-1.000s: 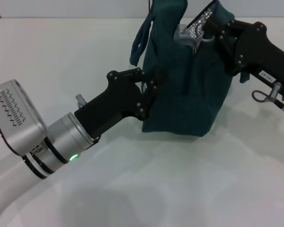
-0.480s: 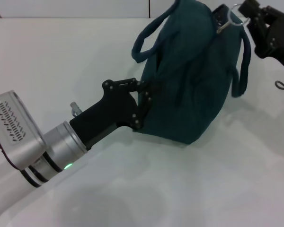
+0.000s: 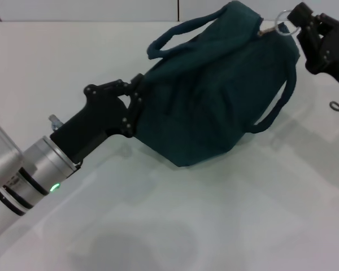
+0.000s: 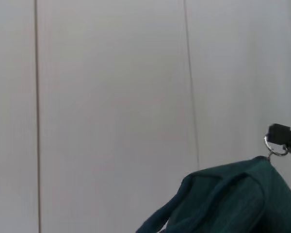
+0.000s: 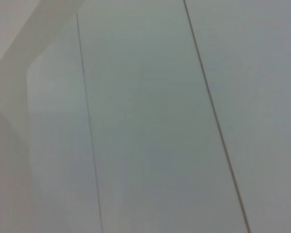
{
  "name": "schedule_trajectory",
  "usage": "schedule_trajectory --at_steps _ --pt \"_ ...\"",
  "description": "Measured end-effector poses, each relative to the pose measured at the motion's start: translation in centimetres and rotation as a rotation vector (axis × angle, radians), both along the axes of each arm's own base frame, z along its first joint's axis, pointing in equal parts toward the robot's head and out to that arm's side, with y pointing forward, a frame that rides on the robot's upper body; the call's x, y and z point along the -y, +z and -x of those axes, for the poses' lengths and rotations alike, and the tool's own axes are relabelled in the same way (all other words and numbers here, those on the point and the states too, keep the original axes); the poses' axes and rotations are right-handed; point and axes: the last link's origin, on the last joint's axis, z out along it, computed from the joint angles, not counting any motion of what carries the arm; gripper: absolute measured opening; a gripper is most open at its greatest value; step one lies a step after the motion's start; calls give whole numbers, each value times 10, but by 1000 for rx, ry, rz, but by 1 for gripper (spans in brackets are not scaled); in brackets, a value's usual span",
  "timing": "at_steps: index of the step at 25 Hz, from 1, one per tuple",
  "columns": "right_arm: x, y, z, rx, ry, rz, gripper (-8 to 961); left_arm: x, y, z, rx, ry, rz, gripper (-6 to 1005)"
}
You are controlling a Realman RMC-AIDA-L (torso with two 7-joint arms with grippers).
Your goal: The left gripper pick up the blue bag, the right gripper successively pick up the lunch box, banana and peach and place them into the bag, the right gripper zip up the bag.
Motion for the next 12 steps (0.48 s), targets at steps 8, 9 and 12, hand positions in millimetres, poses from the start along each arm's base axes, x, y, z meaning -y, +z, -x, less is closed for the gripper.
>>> schedule_trajectory --at_steps 8,9,12 --pt "1 -7 6 14 26 29 14 14 -15 -12 -35 -60 -75 88" --pt "1 -7 6 14 26 29 14 16 -16 -15 -31 -66 -80 110" --pt "1 -7 6 14 26 28 14 19 -20 -23 -4 -82 -79 173"
